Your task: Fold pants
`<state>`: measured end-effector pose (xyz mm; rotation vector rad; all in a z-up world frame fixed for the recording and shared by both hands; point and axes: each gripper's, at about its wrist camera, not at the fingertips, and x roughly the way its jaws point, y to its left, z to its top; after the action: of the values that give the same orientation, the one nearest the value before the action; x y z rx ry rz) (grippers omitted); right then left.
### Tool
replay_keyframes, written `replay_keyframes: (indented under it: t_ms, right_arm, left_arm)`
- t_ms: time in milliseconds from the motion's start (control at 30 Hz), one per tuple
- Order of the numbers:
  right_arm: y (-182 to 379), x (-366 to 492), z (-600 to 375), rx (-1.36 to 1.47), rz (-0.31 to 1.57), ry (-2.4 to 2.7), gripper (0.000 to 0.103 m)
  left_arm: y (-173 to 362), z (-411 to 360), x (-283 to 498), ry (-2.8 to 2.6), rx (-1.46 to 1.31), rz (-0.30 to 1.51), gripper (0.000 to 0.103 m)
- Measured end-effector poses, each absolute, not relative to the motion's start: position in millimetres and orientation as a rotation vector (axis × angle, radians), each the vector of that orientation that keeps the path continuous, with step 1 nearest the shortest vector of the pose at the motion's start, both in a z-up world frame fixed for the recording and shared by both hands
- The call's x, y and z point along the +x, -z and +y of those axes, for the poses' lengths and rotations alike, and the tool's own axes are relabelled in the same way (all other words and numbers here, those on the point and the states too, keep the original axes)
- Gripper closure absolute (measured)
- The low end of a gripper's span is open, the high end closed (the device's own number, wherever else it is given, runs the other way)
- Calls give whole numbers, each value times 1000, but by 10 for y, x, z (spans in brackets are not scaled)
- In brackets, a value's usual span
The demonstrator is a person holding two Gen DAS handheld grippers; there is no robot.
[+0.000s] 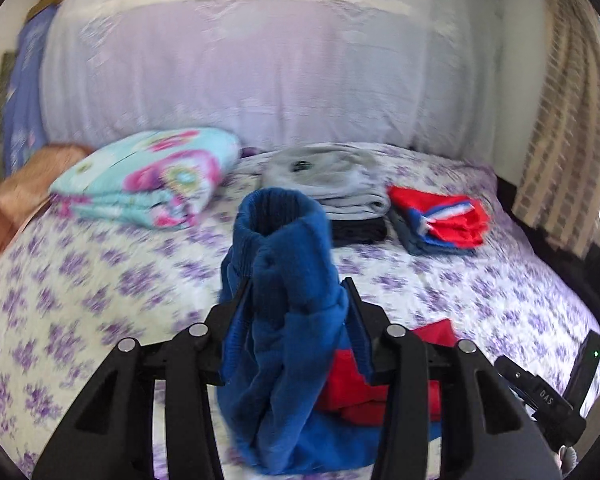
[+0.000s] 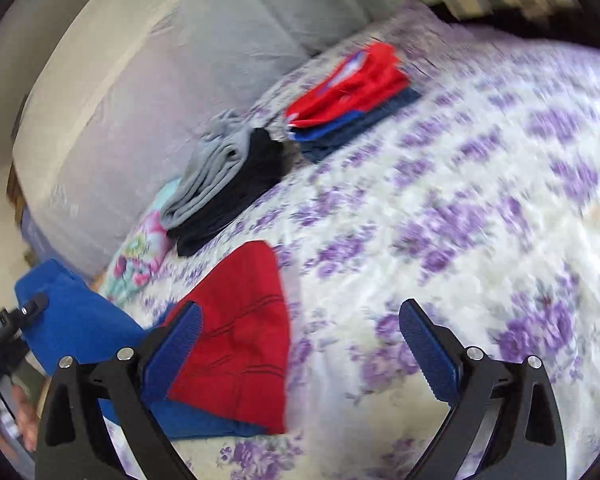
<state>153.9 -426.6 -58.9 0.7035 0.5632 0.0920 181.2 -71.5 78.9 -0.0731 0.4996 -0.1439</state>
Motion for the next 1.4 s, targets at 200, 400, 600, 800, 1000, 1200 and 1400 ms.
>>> replay_keyframes:
  t_ms: [200, 400, 600, 800, 1000, 1200, 1400]
  right_arm:
    - [544, 1355, -4472, 756, 427, -76, 4]
    - [628, 1324, -4693, 835, 395, -22, 4]
    - [613, 1346, -4690, 832, 391, -35, 4]
    - [510, 1427, -4416, 781, 425, -233, 4]
    - [550, 1788, -3985, 880, 659, -504, 7]
    - [516, 2057, -3925, 920, 760, -466, 8]
    - [431, 2207, -3688, 826, 779, -446, 25]
  left_arm:
    - [-396, -2014, 1969, 268, 160, 578, 68]
    - [245, -2729, 1805, 347, 330, 581, 83]
    - [224, -2611, 1730, 454, 243, 615, 85]
    - [-195, -1705, 1463, 340, 14, 472, 29]
    - [-266, -803, 1480, 168, -137, 477, 21]
    - [-7, -379, 1611, 111, -246, 584, 21]
    - [209, -453, 1693, 135, -207, 647, 18]
